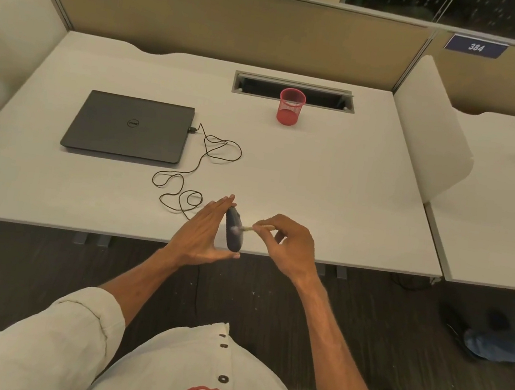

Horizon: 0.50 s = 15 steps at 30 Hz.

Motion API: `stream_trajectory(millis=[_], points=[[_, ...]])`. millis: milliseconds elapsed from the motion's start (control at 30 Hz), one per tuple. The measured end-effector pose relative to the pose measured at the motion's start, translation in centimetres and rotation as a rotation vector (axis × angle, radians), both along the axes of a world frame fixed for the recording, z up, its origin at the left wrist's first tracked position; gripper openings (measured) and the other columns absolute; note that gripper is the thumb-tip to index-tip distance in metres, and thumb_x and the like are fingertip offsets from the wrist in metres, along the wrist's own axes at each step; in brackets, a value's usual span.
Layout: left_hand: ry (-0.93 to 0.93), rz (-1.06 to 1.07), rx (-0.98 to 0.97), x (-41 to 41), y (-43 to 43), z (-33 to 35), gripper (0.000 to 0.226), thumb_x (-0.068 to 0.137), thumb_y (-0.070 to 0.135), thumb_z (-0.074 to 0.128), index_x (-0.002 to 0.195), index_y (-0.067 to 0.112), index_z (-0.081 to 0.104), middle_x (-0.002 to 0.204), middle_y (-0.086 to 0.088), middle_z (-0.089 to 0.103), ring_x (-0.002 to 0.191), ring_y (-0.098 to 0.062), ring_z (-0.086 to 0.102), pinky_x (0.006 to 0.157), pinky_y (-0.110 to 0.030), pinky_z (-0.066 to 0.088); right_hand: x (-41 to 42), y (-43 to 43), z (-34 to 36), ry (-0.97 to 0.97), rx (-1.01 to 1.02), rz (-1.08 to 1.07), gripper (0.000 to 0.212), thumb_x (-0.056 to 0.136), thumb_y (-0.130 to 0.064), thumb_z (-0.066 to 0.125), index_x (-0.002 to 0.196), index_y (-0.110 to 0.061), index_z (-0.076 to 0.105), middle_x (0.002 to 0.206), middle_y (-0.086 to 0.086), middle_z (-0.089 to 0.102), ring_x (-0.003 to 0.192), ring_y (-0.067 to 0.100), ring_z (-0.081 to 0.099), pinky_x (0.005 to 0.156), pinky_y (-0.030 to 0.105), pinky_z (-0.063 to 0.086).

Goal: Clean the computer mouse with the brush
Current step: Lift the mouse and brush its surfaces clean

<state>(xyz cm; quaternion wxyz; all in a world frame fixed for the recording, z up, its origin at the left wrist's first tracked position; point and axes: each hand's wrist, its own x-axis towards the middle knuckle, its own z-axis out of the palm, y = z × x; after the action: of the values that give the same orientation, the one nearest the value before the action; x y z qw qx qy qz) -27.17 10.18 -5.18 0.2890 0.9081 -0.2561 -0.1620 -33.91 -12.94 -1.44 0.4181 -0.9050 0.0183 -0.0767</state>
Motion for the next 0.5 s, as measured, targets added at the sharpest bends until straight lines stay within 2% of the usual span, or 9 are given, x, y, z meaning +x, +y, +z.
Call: stream_trajectory(millis=[133, 267, 367, 500], points=[[-0.021, 0.008, 0.043, -0.1, -0.5, 0.1, 0.132, 0.079, 0.069, 0.084, 0.173, 0.021, 0.005, 0.183, 0.004, 0.004, 0.170, -0.022, 0.008, 0.138, -0.046, 0.015, 0.2, 0.2, 0.2, -0.121, -0.141, 0.052, 0.018, 0.103, -0.044, 0.073, 0.115, -0.036, 0.083, 0.114, -0.023, 0.075, 0.083, 0.010, 0.072, 0.071, 0.029, 0.064], [-0.052, 0.049, 0.091, 0.0, -1.0, 0.2, 0.129, 0.080, 0.071, 0.081, 0.173, 0.019, 0.007, 0.183, 0.002, 0.001, 0.170, -0.024, 0.003, 0.138, -0.043, 0.009, 0.0, -0.5, 0.6, -0.085, -0.362, 0.216, 0.025, 0.104, -0.052, 0.063, 0.106, -0.037, 0.083, 0.109, -0.021, 0.077, 0.087, 0.008, 0.071, 0.075, 0.034, 0.064], [-0.063, 0.075, 0.132, -0.2, -1.3, 0.4, 0.134, 0.079, 0.074, 0.080, 0.173, 0.017, 0.003, 0.183, 0.001, -0.003, 0.170, -0.021, -0.001, 0.136, -0.037, 0.002, -0.2, -0.8, 0.7, 0.012, -0.409, 0.301, 0.026, 0.098, -0.052, 0.062, 0.094, -0.037, 0.082, 0.101, -0.021, 0.078, 0.088, 0.009, 0.069, 0.083, 0.036, 0.063], [-0.064, 0.065, 0.132, -0.4, -1.9, 0.7, 0.132, 0.080, 0.074, 0.078, 0.173, 0.016, 0.004, 0.183, 0.001, -0.002, 0.170, -0.021, 0.000, 0.140, -0.041, 0.005, -0.1, -0.9, 1.0, -0.110, -0.375, 0.217, 0.028, 0.102, -0.053, 0.061, 0.103, -0.035, 0.083, 0.106, -0.019, 0.077, 0.085, 0.007, 0.070, 0.074, 0.027, 0.062]])
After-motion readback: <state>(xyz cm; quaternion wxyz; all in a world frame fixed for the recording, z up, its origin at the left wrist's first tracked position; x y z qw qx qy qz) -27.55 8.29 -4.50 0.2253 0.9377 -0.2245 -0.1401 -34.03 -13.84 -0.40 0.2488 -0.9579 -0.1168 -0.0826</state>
